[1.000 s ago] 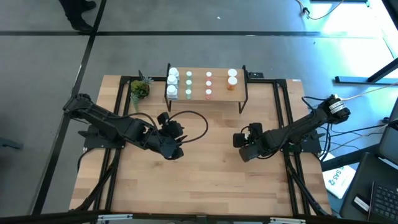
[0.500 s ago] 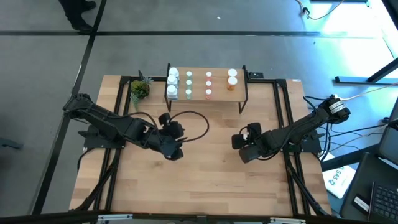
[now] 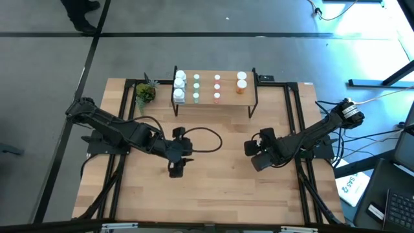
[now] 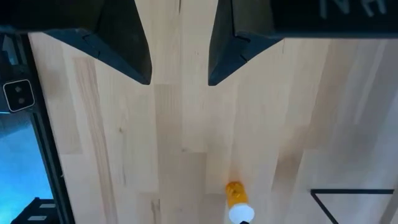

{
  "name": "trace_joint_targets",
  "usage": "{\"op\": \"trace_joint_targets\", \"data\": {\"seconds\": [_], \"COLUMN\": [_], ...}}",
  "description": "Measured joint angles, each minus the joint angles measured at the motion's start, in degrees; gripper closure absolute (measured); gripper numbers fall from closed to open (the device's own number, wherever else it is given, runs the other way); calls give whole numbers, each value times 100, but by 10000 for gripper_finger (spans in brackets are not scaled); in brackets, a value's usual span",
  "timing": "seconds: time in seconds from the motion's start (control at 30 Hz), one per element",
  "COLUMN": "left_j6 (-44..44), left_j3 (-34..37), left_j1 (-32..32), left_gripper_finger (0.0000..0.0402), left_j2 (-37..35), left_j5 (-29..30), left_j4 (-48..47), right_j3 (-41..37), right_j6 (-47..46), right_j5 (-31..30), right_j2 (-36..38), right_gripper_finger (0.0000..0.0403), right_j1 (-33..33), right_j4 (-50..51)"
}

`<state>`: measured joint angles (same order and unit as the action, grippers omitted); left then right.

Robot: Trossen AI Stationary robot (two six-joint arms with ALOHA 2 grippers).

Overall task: Pick and place medicine bottles onto shelf by color
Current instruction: Put the orange pill bottle on the shelf aligned with the other orange pill bottles

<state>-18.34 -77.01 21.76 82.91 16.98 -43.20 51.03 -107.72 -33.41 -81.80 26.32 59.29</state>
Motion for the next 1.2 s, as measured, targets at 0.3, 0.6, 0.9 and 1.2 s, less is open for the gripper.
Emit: {"op": "trace_joint_targets", "data": {"seconds": [0.3, 0.6, 0.9, 1.2], "left_j6": [-1, -5, -7, -9], "left_j3": [0, 0, 0, 0], "left_j1": [0, 0, 0, 0], "left_gripper_finger": [250, 250, 250, 250], "left_j2": [0, 0, 0, 0], "left_j5": [6, 10, 13, 14], "left_j4": [0, 0, 0, 20], "right_j3": [0, 0, 728, 1985], "right_j6": [-252, -343, 256, 670], "right_j5": [-136, -100, -408, 18], "right_j2": [-1, -2, -59, -857], "right_gripper_finger": [136, 136, 136, 136], "right_j1": [234, 277, 277, 62], "right_j4": [-2, -13, 68, 1522]}}
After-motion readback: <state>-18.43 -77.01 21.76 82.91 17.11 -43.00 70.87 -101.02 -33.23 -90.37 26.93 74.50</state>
